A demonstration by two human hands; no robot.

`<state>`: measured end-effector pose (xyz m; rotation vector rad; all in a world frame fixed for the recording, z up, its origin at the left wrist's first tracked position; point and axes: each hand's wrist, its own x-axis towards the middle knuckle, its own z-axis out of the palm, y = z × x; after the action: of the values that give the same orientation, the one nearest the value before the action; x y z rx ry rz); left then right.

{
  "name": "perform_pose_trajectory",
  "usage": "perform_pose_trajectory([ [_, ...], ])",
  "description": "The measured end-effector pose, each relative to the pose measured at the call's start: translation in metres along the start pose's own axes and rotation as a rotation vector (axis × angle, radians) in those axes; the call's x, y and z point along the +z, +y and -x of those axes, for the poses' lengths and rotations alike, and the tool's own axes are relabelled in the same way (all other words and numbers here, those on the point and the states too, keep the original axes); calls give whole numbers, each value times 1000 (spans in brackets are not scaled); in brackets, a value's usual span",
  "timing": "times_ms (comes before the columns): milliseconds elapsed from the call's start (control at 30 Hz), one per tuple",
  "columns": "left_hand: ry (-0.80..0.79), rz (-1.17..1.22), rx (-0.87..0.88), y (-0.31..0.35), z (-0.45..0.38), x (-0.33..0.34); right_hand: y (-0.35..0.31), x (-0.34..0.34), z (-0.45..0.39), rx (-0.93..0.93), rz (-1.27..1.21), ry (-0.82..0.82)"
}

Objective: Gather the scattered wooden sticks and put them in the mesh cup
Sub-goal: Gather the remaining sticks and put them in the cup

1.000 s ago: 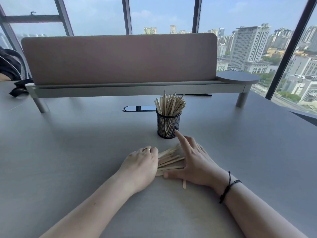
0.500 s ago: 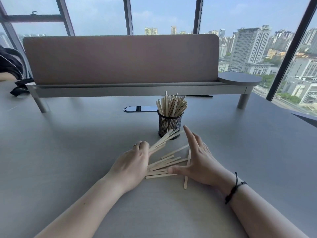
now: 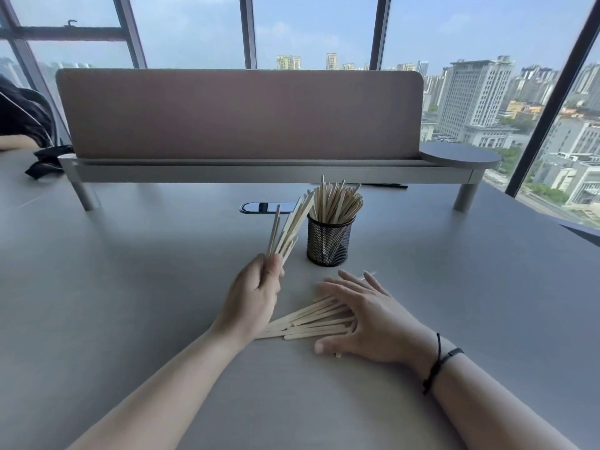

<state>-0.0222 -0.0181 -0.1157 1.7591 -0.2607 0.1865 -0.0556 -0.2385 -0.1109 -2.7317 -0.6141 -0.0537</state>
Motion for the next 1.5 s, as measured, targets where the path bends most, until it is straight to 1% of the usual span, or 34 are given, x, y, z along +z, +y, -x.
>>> perform_pose_trajectory([
  [67,5,-52,63,-1,0,0,-8,6,-4,13,33,58],
  [133,37,-171,122,0,-1,-1,-13,10,-8,33,35,131],
  [200,56,-263,173,4,1,1,-16,14,-15,40,-3,192],
  [267,57,-284,201,7,2,1,-17,17,-23,41,-43,222],
  [367,52,-269,196,6,4,-1,-17,21,-28,38,-60,230],
  [533,90,-110,114,-1,0,-2,-15,23,-28,25,-1,240],
  [700,94,-115,129,0,4,-2,-17,16,-19,26,6,261],
  [767,109,-109,123,-4,4,-3,-10,4,-11,125,-14,331],
  [833,144,-83,97,-8,0,-5,6,-8,-1,297,-49,416],
  [867,175,-66,77,-8,-1,-5,15,-12,3,383,-67,409],
  [900,209,-39,54,-7,-1,-4,21,-15,6,453,-90,361],
  [967,267,51,15,-3,1,-2,25,-15,8,500,-108,227],
  [1000,295,89,-5,-1,2,1,22,-14,7,480,-92,178],
  [1067,333,97,-29,1,0,7,8,-11,5,400,-68,136],
  [1167,347,56,-14,-1,-4,19,-16,-3,0,259,-63,56],
  [1267,349,63,3,3,-7,29,-30,6,-5,100,-20,-40],
  [1333,328,68,20,4,-9,30,-30,8,-7,34,8,-44],
  [1400,296,90,16,5,-9,29,-28,9,-8,9,-20,-24],
  [1500,263,184,13,7,-6,28,-30,13,-9,-10,-38,24],
])
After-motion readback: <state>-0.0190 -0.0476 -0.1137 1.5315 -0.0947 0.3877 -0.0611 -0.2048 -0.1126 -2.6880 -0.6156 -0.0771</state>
